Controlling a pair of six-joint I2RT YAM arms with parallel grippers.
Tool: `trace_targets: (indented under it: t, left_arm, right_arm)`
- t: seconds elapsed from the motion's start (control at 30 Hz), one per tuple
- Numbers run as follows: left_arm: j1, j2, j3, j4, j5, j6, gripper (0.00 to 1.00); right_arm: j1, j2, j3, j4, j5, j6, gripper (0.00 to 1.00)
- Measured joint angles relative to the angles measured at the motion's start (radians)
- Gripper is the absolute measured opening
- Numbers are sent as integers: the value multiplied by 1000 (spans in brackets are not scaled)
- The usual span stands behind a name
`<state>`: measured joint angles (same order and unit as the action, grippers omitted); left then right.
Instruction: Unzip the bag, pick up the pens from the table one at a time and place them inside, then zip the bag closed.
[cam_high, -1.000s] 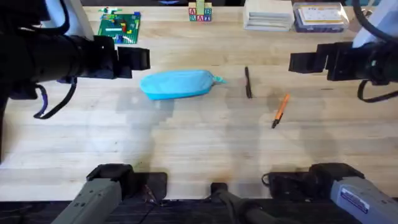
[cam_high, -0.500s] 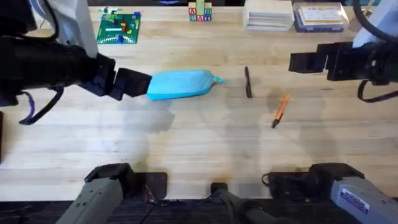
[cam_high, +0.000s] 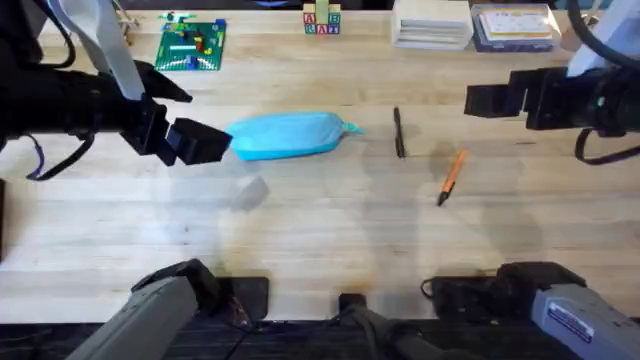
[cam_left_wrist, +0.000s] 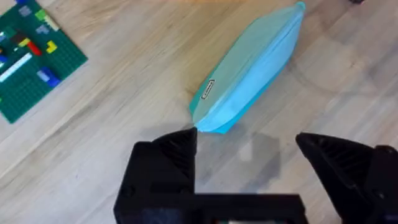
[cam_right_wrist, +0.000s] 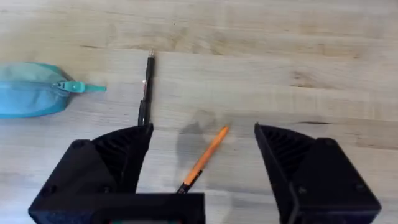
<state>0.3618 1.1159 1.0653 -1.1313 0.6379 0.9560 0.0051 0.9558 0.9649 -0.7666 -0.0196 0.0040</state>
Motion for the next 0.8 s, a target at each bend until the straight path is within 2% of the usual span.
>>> trace_targets:
  t: [0.43, 0.47, 0.8]
  left_arm:
    - [108, 158, 0, -82, 201, 369, 990]
    - [118, 197, 0, -106, 228, 451, 991]
    - [118, 321, 0, -100, 267, 662, 991]
  right_arm:
    - [0, 0, 0, 0, 0, 0, 998]
    - [0, 0, 0, 0, 0, 0, 998]
    - [0, 0, 0, 0, 0, 0, 998]
